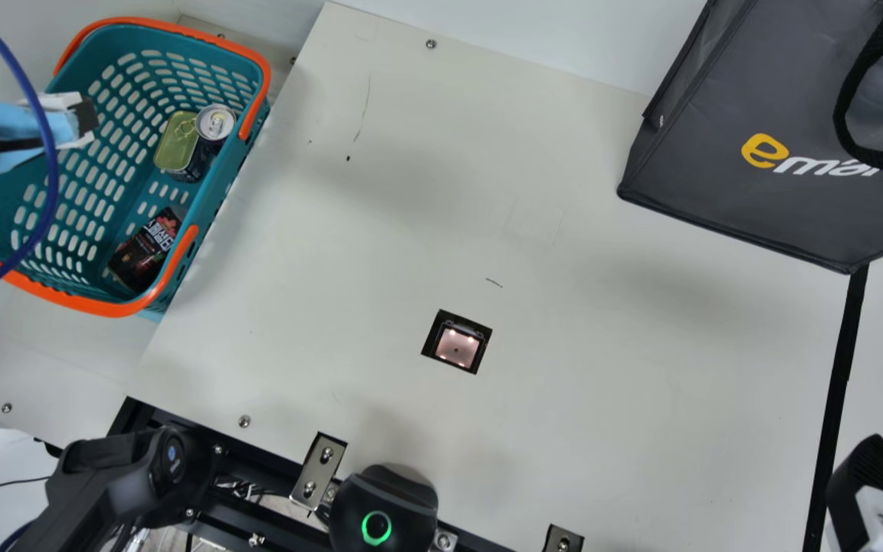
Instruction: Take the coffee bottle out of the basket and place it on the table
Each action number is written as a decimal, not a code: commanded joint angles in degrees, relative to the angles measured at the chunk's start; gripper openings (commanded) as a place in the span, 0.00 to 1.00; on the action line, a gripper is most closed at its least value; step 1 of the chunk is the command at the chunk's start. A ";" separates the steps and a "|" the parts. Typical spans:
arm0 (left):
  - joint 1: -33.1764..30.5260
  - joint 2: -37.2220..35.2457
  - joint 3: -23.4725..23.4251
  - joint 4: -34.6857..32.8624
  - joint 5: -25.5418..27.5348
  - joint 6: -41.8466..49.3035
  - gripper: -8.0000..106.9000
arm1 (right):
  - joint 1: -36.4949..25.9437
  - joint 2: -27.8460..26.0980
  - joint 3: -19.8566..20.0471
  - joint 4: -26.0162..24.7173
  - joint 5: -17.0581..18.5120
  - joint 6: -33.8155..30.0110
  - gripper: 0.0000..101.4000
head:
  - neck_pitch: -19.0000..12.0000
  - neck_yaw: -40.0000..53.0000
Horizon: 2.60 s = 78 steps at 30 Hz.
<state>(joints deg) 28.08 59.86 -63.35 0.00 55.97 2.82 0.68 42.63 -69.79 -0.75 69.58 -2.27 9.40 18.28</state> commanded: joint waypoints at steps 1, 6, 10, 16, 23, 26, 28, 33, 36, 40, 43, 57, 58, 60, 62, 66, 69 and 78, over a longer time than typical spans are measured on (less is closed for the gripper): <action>0.27 0.55 -0.38 0.03 0.33 -0.03 0.85 | 0.00 0.00 0.00 0.00 0.00 0.00 0.90 | -1.48 0.14; 0.84 2.12 -1.16 0.10 0.84 -0.19 0.85 | 0.00 0.00 0.00 0.00 -0.06 0.00 0.90 | -1.48 0.14; 0.85 3.53 -1.58 0.50 0.85 -0.97 0.85 | 0.00 0.00 0.00 0.00 -0.06 0.00 0.90 | -1.48 0.14; -0.10 5.85 -2.32 2.02 0.61 -3.39 0.85 | 0.00 0.00 0.00 0.00 -0.06 0.00 0.90 | -1.48 0.14; -1.45 8.54 -3.28 3.50 0.51 -5.73 0.85 | 0.00 0.00 0.00 0.00 -0.06 0.00 0.90 | -1.48 0.14; -1.83 9.80 -3.68 3.87 0.41 -6.45 0.85 | 0.00 0.00 0.00 0.00 -0.06 0.00 0.90 | -1.48 0.14; -1.87 10.69 -3.99 3.86 0.37 -6.63 0.85 | 0.00 0.00 0.00 0.00 -0.06 0.00 0.90 | -1.48 0.14; -1.32 13.06 -4.77 3.06 0.18 -5.92 0.85 | 0.00 0.00 0.00 0.00 0.00 0.00 0.90 | -1.48 0.14; -0.57 14.49 -5.21 2.23 -0.09 -4.80 0.85 | 0.00 0.00 0.00 0.00 0.00 0.00 0.90 | -1.48 0.14; 0.44 16.28 -5.61 1.16 -0.76 -3.02 0.85 | 0.00 0.00 0.00 0.00 0.00 0.00 0.90 | -1.48 0.14; 1.23 17.68 -5.84 0.31 -1.40 -1.68 0.85 | 0.00 0.00 0.00 0.00 0.00 0.00 0.90 | -1.48 0.14; 4.35 24.59 -6.94 -3.01 -4.15 3.84 0.85 | 0.00 0.00 0.00 0.00 0.00 0.00 0.90 | -1.48 0.14; 4.56 25.09 -6.96 -3.17 -4.37 4.32 0.85 | 0.00 0.00 0.00 0.00 0.00 0.00 0.90 | -1.48 0.14; 4.99 26.12 -6.99 -3.44 -4.84 5.19 0.85 | 0.00 0.00 0.00 0.00 0.00 0.00 0.90 | -1.48 0.14; 5.35 27.16 -7.15 -3.61 -5.21 5.98 0.85 | 0.00 0.00 0.00 0.00 0.00 0.00 0.90 | -1.48 0.14; 5.93 29.37 -7.86 -4.10 -5.73 7.48 0.85 | 0.00 0.00 0.00 0.00 -0.05 0.00 0.90 | -1.48 0.14; 6.19 30.96 -8.46 -4.36 -6.01 8.28 0.85 | 0.00 0.00 0.00 0.00 -0.05 0.00 0.90 | -1.48 0.14; 6.03 34.87 -9.74 -4.64 -6.88 9.86 0.85 | 0.00 0.00 0.00 0.00 -0.05 0.00 0.90 | -1.48 0.14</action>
<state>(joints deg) 34.18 94.47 -73.01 -4.53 49.20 12.50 0.68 42.63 -69.79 -0.75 69.53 -2.27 9.40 18.28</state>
